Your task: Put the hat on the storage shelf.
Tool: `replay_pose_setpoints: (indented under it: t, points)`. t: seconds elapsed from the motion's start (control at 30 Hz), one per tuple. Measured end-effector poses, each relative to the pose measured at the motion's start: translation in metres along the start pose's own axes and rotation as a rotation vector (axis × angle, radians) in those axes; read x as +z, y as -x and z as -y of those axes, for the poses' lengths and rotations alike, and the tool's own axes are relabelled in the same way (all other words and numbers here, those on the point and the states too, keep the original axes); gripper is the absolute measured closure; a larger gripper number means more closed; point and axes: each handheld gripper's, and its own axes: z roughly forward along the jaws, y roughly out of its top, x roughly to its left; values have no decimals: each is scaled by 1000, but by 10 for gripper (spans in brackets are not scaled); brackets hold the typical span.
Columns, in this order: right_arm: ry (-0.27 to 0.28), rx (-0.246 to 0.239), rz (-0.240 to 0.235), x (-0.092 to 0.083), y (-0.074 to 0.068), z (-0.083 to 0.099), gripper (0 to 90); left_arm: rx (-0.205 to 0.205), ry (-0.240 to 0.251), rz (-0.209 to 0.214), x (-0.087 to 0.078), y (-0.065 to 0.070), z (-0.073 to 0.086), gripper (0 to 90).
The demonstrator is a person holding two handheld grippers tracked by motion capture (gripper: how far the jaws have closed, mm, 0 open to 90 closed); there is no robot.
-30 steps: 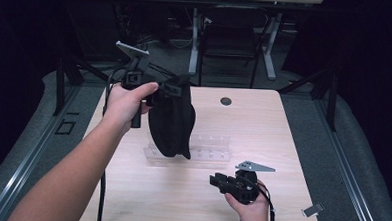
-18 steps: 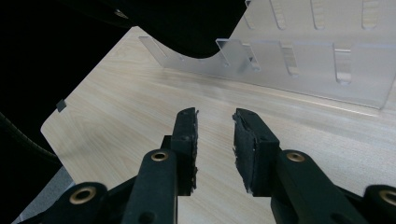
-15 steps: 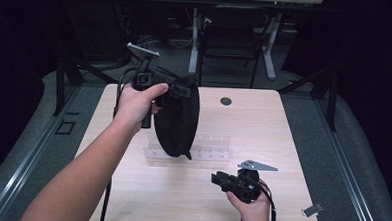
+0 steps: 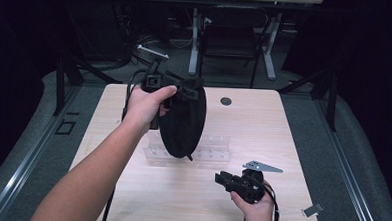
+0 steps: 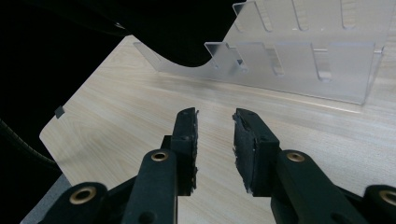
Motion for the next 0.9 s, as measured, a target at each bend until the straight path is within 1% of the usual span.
replay_pose_setpoints:
  t: [0.03, 0.1, 0.13, 0.17, 0.23, 0.33, 0.4, 0.57, 0.6, 0.67, 0.7, 0.73, 0.8, 0.9]
  points:
    - [-5, -3, 8, 0, 1, 0, 696, 7, -3, 1, 2, 0, 0, 859]
    - [-2, 3, 3, 0, 1, 0, 696, 2, -4, -1, 3, 1, 0, 860]
    - [2, 1, 6, -1, 2, 0, 696, 9, -10, 2, 5, 0, 1, 860]
    - [2, 1, 4, -1, 2, 0, 696, 6, -10, -2, 6, 0, 1, 859]
    - [3, 2, 8, -2, 2, 0, 696, -1, -10, 4, 8, -2, 2, 859]
    - [5, 5, 7, -3, 3, 0, 696, 5, -20, 2, 12, -4, 3, 859]
    - [10, 11, 2, -4, 3, 0, 696, 1, -26, 2, 15, -4, 4, 858]
    - [8, 13, 7, -4, 4, 0, 697, 16, -42, -18, 21, -4, 6, 857]
    - [5, 12, 6, -4, 5, 0, 697, 12, -44, -19, 22, -5, 6, 857]
    - [10, 17, 3, -5, 5, 1, 697, 14, -39, -9, 22, -8, 6, 856]
    - [9, 18, 4, -5, 5, 1, 697, 5, -33, -9, 22, -8, 7, 856]
    - [8, 19, 2, -5, 5, 1, 698, 6, -31, -5, 22, -10, 7, 856]
    - [8, 22, 3, -5, 6, 2, 698, -5, -29, 2, 23, -12, 8, 856]
    - [10, 23, 4, -5, 6, 2, 698, -2, -26, 7, 22, -14, 8, 855]
